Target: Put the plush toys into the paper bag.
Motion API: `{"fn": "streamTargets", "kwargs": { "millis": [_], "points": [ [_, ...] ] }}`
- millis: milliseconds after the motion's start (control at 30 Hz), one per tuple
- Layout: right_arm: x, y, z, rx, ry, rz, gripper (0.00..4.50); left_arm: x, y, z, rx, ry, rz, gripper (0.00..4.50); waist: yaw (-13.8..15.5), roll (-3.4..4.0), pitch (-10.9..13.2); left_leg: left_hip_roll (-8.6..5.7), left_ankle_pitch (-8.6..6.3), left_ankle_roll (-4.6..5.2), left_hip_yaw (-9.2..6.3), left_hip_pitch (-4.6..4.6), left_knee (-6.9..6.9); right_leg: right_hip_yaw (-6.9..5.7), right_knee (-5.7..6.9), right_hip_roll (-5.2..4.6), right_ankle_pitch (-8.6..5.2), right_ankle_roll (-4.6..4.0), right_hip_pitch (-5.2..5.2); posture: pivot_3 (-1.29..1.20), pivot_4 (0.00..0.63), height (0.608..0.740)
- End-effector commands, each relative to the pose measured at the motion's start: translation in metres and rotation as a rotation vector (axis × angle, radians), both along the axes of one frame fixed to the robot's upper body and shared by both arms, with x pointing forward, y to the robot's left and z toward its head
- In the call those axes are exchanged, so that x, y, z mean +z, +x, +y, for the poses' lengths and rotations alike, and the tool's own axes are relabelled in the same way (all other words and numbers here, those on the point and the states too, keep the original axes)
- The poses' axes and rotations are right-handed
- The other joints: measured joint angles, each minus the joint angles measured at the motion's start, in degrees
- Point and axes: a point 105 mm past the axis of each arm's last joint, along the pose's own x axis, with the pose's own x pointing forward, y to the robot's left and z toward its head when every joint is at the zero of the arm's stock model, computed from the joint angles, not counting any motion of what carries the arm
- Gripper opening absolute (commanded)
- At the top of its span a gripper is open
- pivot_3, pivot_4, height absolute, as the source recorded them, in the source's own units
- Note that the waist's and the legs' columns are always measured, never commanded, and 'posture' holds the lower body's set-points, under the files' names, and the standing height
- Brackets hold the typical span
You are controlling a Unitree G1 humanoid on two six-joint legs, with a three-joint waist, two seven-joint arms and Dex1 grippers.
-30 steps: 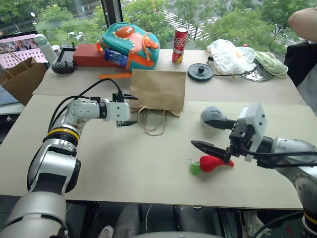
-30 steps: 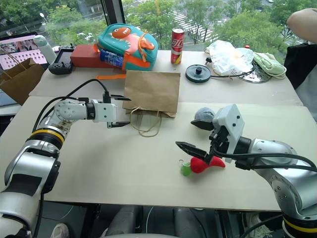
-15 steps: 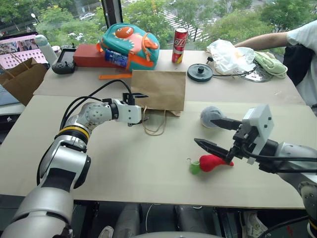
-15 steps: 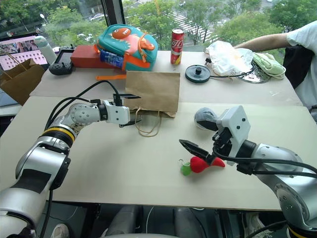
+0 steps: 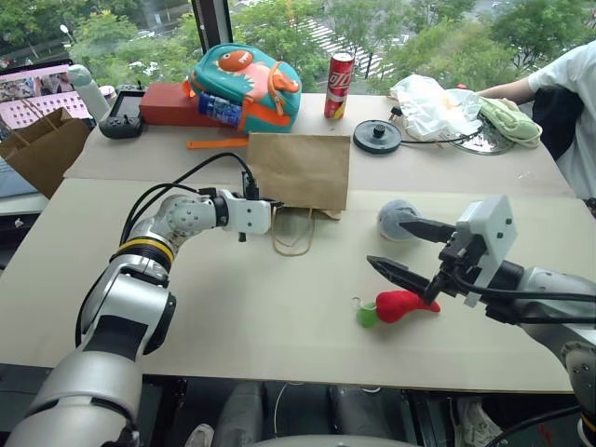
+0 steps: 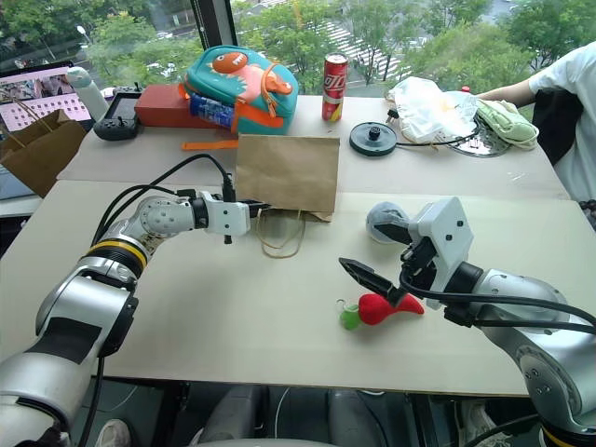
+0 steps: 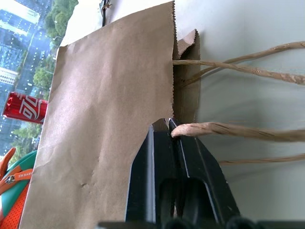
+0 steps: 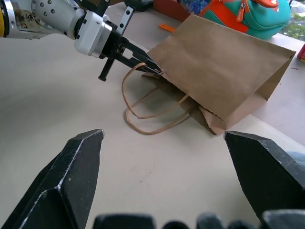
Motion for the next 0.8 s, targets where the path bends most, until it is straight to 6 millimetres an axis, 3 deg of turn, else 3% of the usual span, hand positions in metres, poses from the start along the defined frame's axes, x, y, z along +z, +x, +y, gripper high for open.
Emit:
{"fn": "streamTargets", "kwargs": {
  "millis": [33,200,500,700,800],
  "points": [
    [0.009,-0.001,0.002,0.004,0.000,-0.055,4.50,0.016,0.004,0.001,0.011,-0.055,-0.027,0.05,-0.02,0.00,0.00,0.00,0.00,0.00,0.00,0.00,0.00,0.00,0.00,0.00,0.00,0.00,0.00,0.00,0.150,0.733],
    [0.008,0.001,0.003,-0.001,0.002,-0.056,4.50,0.039,0.004,0.000,0.003,-0.223,0.037,0.05,0.00,0.00,0.00,0.00,0.00,0.00,0.00,0.00,0.01,-0.01,0.01,0.00,0.00,0.00,0.00,0.00,0.150,0.733],
    [0.000,0.004,0.015,0.017,0.019,-0.038,4.50,0.074,0.006,0.008,-0.029,-0.498,0.302,0.05,-0.51,0.01,-0.01,0.03,0.00,0.01,-0.04,0.01,0.02,-0.01,0.04,0.04,0.00,0.00,0.00,0.00,0.150,0.733],
    [-0.018,0.026,0.025,-0.058,0.034,-0.012,4.50,0.090,0.007,0.008,-0.031,-0.595,0.391,0.05,-0.86,0.02,-0.01,0.02,0.01,0.01,-0.12,0.01,0.06,-0.04,0.06,0.06,0.00,0.00,0.01,0.00,0.150,0.733],
    [-0.021,0.044,0.027,-0.143,0.070,-0.027,3.80,0.093,0.006,0.005,-0.042,-0.599,0.407,0.00,-1.01,0.02,-0.02,0.01,0.01,0.01,-0.15,-0.01,0.08,-0.04,0.07,0.06,0.00,0.00,0.00,0.00,0.150,0.733]
  ]
}}
